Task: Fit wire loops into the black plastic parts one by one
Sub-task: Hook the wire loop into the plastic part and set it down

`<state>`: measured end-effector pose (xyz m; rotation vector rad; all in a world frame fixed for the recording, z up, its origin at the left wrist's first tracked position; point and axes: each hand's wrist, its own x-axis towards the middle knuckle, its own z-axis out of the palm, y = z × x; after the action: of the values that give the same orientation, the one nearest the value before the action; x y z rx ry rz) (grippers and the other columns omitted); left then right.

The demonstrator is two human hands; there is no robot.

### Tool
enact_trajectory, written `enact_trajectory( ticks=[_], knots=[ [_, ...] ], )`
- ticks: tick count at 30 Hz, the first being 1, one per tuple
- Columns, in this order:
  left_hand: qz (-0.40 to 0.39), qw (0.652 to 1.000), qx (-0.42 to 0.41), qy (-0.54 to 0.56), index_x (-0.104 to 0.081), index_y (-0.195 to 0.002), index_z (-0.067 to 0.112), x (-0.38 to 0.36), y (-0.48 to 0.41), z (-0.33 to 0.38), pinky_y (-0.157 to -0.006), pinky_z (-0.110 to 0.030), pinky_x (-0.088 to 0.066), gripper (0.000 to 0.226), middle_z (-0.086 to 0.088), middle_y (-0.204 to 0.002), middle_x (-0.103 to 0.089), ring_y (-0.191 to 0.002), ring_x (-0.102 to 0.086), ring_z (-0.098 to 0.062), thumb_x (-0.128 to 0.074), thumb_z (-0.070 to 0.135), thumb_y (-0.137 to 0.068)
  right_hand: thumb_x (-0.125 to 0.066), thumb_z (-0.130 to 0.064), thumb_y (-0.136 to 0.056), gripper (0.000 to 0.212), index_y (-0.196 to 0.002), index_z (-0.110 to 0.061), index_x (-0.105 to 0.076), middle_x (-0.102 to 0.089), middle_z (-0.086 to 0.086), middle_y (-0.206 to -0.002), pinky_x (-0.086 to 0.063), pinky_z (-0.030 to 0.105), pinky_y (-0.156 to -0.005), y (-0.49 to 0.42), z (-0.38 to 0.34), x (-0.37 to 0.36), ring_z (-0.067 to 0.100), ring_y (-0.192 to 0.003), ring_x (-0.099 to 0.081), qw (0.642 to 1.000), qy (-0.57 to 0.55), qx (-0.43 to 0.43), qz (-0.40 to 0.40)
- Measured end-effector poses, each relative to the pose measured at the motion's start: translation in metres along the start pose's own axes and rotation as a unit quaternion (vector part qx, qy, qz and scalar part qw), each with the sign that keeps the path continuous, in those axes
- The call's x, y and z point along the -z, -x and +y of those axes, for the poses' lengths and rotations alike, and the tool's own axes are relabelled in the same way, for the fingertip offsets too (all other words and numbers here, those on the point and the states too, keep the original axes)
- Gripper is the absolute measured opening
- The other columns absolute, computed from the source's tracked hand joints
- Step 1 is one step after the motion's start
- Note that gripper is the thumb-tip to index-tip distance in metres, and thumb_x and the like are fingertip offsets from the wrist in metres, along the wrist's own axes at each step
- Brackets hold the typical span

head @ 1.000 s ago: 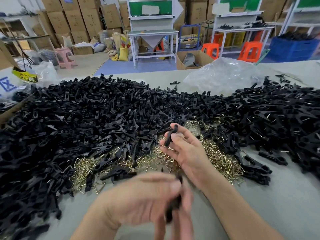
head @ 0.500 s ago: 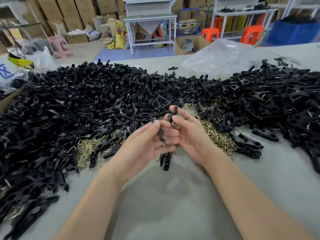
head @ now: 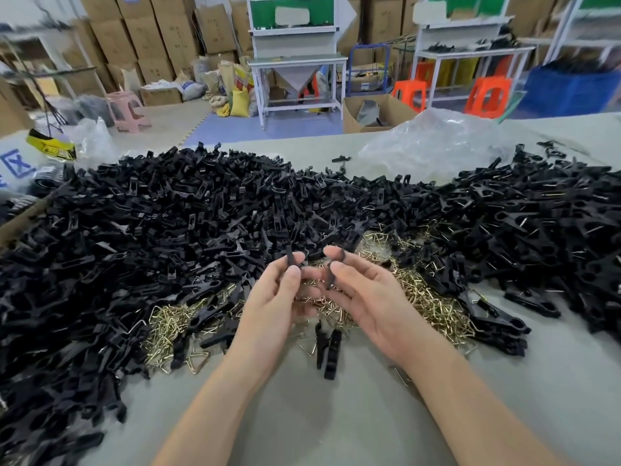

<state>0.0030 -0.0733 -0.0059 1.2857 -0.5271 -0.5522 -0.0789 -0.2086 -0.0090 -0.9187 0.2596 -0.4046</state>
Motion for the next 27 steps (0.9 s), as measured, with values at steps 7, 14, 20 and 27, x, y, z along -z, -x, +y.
enact_trajectory(
  ticks=[7, 14, 20, 27],
  knots=[
    [0.010, 0.999, 0.007, 0.030, -0.071, -0.118, 0.038, 0.0035, -0.0029, -0.0027, -0.062, -0.025, -0.050, 0.029, 0.002, -0.085, -0.069, -0.072, -0.061, -0.009, -0.065, 0.037, -0.090, -0.069, -0.008, -0.086, 0.032, -0.118, -0.012, -0.072, -0.076, 0.005, -0.105, -0.061, 0.036, -0.086, -0.0017, 0.0030, -0.0021, 0.020, -0.098, -0.074, 0.999, 0.049, 0.011, -0.017],
    [0.011, 0.999, 0.001, 0.034, -0.060, -0.120, 0.028, 0.0026, -0.0011, -0.0014, -0.059, -0.023, -0.051, 0.025, -0.008, -0.088, -0.073, -0.071, -0.060, -0.014, -0.057, 0.013, -0.101, -0.073, -0.015, -0.079, 0.043, -0.121, -0.012, -0.070, -0.075, 0.004, -0.110, -0.060, 0.033, -0.087, -0.0002, 0.0019, -0.0010, 0.019, -0.102, -0.072, 0.996, 0.081, 0.021, -0.012],
    [0.002, 0.999, -0.035, -0.024, -0.061, -0.118, 0.038, 0.0024, 0.0022, 0.0010, -0.064, -0.020, -0.053, 0.032, -0.007, -0.087, -0.074, -0.071, -0.063, -0.012, -0.053, 0.011, -0.102, -0.076, -0.021, -0.077, 0.045, -0.121, -0.014, -0.071, -0.075, 0.006, -0.113, -0.059, 0.040, -0.093, 0.0005, 0.0001, -0.0015, 0.023, -0.108, -0.072, 0.994, 0.106, 0.030, 0.003],
    [-0.014, 0.998, -0.041, -0.044, -0.070, -0.110, 0.036, 0.0016, 0.0022, 0.0012, -0.068, -0.021, -0.052, 0.018, -0.004, -0.092, -0.074, -0.077, -0.064, -0.012, -0.058, 0.031, -0.097, -0.075, -0.018, -0.078, 0.035, -0.113, -0.018, -0.076, -0.075, 0.008, -0.110, -0.060, 0.034, -0.084, 0.0020, -0.0013, -0.0037, 0.022, -0.102, -0.073, 0.997, 0.076, 0.033, 0.006]
  ],
)
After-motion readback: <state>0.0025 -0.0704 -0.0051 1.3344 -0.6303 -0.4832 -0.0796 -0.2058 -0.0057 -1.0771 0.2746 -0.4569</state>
